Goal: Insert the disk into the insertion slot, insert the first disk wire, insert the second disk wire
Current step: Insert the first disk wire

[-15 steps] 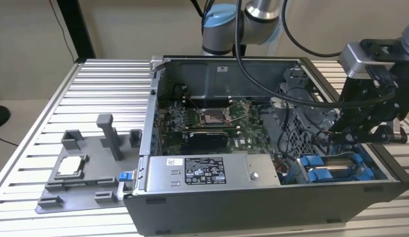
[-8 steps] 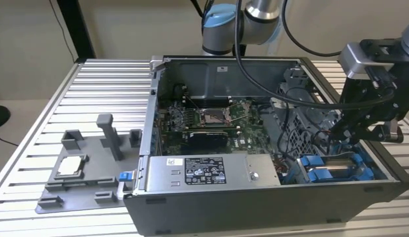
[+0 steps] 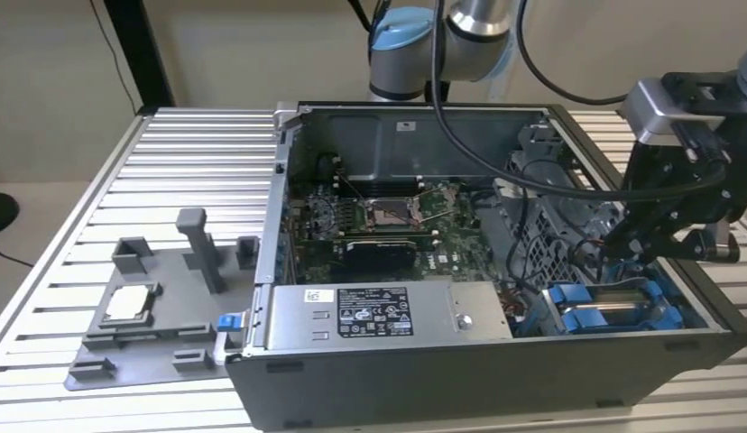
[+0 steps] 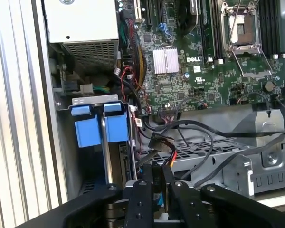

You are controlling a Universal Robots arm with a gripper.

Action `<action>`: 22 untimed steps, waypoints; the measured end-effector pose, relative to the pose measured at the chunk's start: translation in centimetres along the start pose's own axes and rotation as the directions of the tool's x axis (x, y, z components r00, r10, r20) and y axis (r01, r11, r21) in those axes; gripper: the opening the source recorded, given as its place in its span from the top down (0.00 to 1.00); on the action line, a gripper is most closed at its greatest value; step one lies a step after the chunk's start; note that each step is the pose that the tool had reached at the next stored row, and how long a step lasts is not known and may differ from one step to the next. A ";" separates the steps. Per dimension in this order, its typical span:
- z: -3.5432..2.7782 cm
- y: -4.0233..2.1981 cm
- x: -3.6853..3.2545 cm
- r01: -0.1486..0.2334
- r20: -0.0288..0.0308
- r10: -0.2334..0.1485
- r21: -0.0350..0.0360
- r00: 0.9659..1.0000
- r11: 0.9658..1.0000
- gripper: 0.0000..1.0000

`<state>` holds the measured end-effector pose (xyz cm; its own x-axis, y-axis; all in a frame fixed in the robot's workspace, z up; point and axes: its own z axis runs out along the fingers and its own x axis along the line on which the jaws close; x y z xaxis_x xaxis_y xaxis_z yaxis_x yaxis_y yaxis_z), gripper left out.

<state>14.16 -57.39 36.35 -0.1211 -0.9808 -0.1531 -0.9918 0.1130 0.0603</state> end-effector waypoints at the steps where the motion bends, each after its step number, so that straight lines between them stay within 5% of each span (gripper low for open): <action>1: 0.00 -0.07 0.10 0.002 -0.002 -0.002 -0.002 1.000 1.000 1.00; 9: 0.12 -0.41 0.75 0.030 -0.006 -0.030 -0.004 1.000 1.000 1.00; 15: 0.27 -0.50 1.15 0.078 -0.006 -0.078 0.024 0.997 0.997 1.00; 22: 1.27 -0.97 1.56 0.113 -0.008 -0.112 0.019 0.994 0.993 1.00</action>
<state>14.88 -58.83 34.80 -0.0084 -0.9886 -0.1505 -0.9997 0.0048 0.0241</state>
